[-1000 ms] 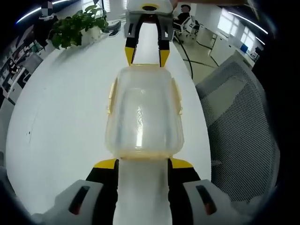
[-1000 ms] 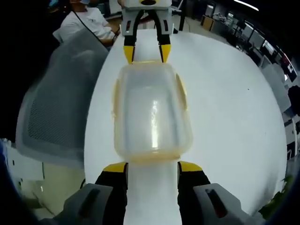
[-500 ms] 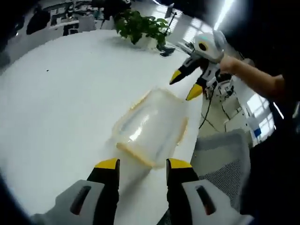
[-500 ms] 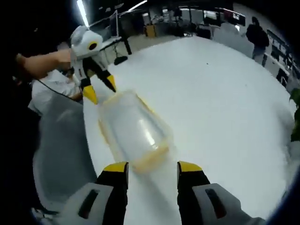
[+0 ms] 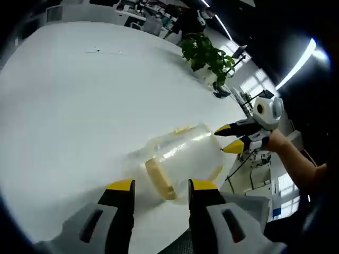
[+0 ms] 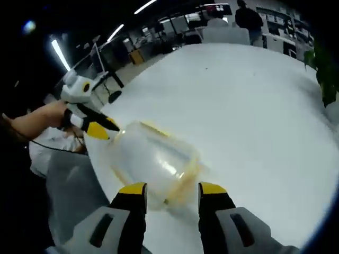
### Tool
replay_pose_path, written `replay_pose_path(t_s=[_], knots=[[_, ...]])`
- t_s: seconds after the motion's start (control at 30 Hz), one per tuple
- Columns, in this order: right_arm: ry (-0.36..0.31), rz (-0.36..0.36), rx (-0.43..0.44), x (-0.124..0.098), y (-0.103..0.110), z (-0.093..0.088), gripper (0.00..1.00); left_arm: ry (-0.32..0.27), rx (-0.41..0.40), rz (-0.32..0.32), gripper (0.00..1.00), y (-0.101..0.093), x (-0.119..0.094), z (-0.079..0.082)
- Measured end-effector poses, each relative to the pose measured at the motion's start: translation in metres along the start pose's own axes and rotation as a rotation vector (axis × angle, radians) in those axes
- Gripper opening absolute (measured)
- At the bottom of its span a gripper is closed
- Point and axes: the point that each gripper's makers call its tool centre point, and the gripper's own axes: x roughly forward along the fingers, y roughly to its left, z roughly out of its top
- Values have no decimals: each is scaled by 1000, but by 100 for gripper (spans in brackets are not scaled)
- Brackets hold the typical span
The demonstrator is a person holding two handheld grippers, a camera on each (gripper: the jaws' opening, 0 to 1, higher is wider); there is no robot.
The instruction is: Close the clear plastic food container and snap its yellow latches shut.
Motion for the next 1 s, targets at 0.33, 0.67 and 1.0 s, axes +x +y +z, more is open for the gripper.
replay_pose_path(t_s=[0.33, 0.67, 1.0], knots=[[48, -12, 0, 13, -2, -11, 33, -30, -26, -11, 39, -12, 13, 0], [60, 8, 20, 14, -2, -11, 31, -29, 5, 24, 23, -13, 17, -6], [46, 23, 65, 13, 0, -14, 27, -10, 45, 68, 24, -16, 24, 0]])
